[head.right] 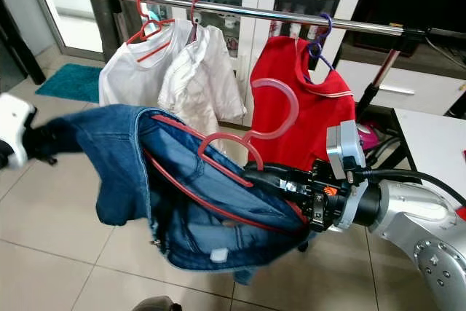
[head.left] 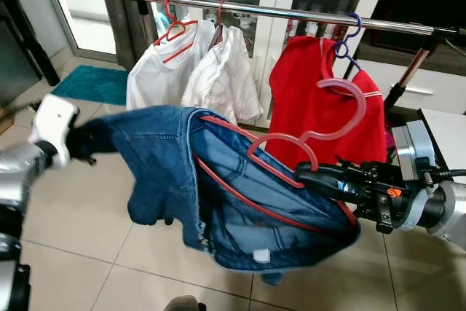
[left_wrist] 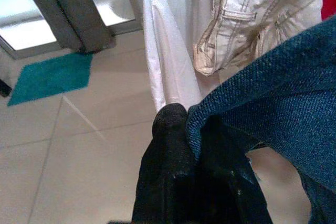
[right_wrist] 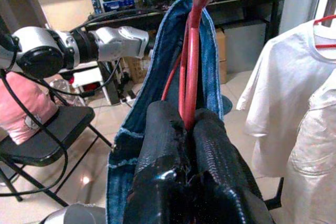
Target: Hang hanger
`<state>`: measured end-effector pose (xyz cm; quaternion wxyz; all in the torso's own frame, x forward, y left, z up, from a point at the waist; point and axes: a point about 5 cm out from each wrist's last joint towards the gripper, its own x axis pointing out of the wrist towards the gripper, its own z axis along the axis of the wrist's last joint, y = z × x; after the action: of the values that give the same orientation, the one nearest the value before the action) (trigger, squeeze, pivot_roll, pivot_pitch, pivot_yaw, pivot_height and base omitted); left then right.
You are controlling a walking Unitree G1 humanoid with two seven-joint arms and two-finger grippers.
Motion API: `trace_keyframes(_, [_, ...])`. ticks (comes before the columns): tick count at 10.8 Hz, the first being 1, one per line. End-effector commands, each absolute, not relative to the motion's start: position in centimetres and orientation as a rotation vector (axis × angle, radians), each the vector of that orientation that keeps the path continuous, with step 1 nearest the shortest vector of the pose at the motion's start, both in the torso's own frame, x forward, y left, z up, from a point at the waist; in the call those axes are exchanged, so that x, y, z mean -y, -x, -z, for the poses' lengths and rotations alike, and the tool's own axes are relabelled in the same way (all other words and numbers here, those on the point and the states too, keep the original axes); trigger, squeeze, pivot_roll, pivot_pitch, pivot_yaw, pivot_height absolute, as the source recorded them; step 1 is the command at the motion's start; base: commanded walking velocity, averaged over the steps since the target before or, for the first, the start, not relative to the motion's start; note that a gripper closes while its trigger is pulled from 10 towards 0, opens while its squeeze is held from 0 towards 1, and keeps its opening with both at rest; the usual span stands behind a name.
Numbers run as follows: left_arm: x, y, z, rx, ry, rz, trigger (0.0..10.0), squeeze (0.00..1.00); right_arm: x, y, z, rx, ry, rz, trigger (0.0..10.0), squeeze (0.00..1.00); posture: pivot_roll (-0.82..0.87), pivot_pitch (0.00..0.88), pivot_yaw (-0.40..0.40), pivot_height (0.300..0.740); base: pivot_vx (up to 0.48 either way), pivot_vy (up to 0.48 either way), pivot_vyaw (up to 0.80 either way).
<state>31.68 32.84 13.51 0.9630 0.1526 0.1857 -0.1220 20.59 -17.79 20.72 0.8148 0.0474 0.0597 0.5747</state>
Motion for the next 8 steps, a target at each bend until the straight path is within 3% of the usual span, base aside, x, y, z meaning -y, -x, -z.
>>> trace_keyframes(1, [-33.6,-31.4,-13.7,-0.371,-0.296,0.189,0.0,0.0,18.5,-20.6,-21.6,-0.099,-0.082,-1.209,10.0,0.0,0.02,0.0,0.009,0.74,0.0,0.0,0.0])
trace_keyframes(3, [-33.0,-31.4,-13.4,-0.338,-0.273,0.204,0.0,0.0,18.5,-20.8,-21.7,-0.095,-0.078,-1.204,10.0,0.0,0.02,0.0,0.006,0.74,0.0,0.0,0.0])
trace_keyframes(4, [-31.7,-31.7,-14.4,-0.236,-0.202,0.276,10.0,0.0,18.5,-20.8,-21.7,-0.096,-0.078,-1.206,10.0,0.0,0.02,0.0,0.005,0.74,0.0,0.0,0.0])
trace_keyframes(5, [-31.2,-31.7,-15.0,-0.221,-0.208,0.32,10.0,1.0,18.3,-20.7,-21.5,-0.104,-0.081,-1.202,10.0,0.0,0.02,0.0,0.001,0.74,0.0,0.0,0.0])
trace_keyframes(8, [-31.5,-30.6,-15.6,-0.222,-0.201,0.353,10.0,1.0,19.0,-20.6,-20.6,-0.16,-0.089,-1.15,10.0,0.0,0.03,0.0,0.013,0.74,0.0,0.0,0.0])
